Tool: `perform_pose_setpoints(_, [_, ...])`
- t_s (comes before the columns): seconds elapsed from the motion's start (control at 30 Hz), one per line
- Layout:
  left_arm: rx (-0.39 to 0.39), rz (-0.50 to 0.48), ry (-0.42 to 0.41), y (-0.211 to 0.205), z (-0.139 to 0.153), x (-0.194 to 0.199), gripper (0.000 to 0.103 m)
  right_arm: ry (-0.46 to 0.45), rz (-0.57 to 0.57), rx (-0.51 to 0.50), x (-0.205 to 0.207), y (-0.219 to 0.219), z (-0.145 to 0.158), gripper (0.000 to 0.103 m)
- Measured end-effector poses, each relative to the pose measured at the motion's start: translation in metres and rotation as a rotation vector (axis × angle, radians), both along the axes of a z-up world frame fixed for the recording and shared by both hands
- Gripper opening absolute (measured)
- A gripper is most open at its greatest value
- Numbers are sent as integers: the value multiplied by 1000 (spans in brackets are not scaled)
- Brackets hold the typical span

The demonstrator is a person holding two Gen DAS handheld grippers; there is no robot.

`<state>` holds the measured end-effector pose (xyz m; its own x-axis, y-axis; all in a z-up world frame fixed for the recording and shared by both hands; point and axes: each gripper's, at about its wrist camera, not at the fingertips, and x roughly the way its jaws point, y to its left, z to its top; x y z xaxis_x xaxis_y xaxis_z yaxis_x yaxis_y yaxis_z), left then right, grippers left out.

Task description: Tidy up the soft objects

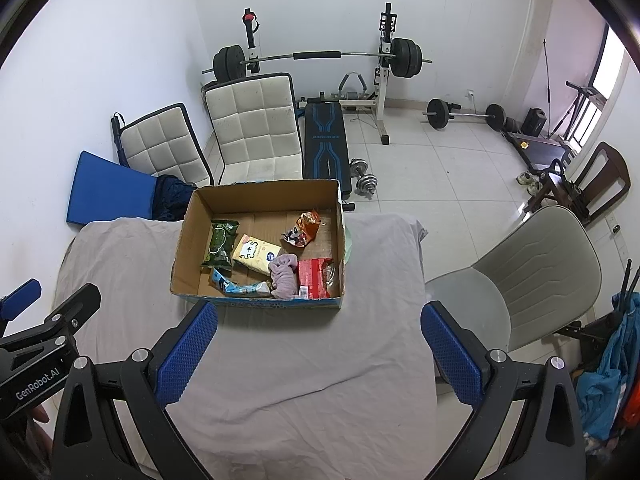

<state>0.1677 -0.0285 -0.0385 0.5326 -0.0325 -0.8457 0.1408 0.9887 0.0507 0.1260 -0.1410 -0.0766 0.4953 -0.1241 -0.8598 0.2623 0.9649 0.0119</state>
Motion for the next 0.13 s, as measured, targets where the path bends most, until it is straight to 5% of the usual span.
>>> perform_pose_setpoints(0.13, [1, -2, -3, -1, 1, 0, 102, 0, 0, 0, 0, 0, 2, 103])
